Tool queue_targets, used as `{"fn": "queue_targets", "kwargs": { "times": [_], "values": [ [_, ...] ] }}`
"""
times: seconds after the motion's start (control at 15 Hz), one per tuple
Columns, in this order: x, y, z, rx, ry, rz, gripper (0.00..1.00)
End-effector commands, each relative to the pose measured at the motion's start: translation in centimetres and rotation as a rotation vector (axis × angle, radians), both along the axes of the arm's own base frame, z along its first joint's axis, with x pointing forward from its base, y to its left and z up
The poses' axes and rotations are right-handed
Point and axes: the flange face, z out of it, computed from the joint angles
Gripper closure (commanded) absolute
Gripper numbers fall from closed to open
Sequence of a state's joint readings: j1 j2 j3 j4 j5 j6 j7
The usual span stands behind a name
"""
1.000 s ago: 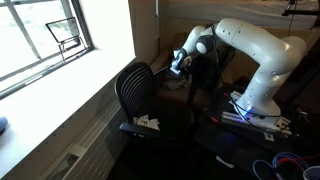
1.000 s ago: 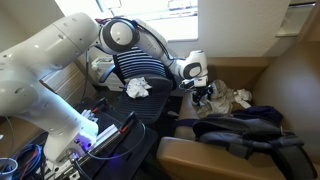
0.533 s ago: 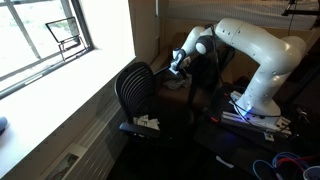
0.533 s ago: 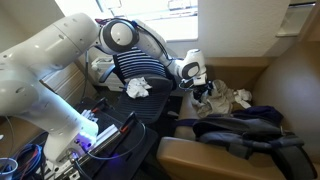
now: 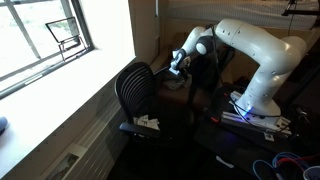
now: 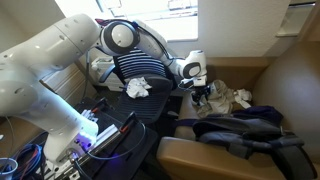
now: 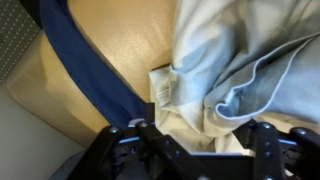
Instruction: Pick up the blue cloth on the backrest and place it on the right side of the brown couch, then pick up the cream white pants on the left side of the couch and place it on the backrest then pick up the white cloth on the seat of the chair and place it on the couch then finally pick up the bag and put it on the seat of the chair
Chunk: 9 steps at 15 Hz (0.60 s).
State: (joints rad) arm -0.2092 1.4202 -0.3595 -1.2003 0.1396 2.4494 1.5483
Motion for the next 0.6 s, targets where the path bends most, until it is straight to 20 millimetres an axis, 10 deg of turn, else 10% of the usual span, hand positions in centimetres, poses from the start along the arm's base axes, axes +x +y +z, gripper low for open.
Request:
{"fn": "queue_targets", "kwargs": {
  "times": [0.0, 0.53],
  "values": [
    [0.0, -0.9, -0.4, -0.020, 0.039, -0.018, 0.55],
    [0.6, -1.9, -0.1, -0.113, -0.017, -0.100, 1.00]
  ]
}}
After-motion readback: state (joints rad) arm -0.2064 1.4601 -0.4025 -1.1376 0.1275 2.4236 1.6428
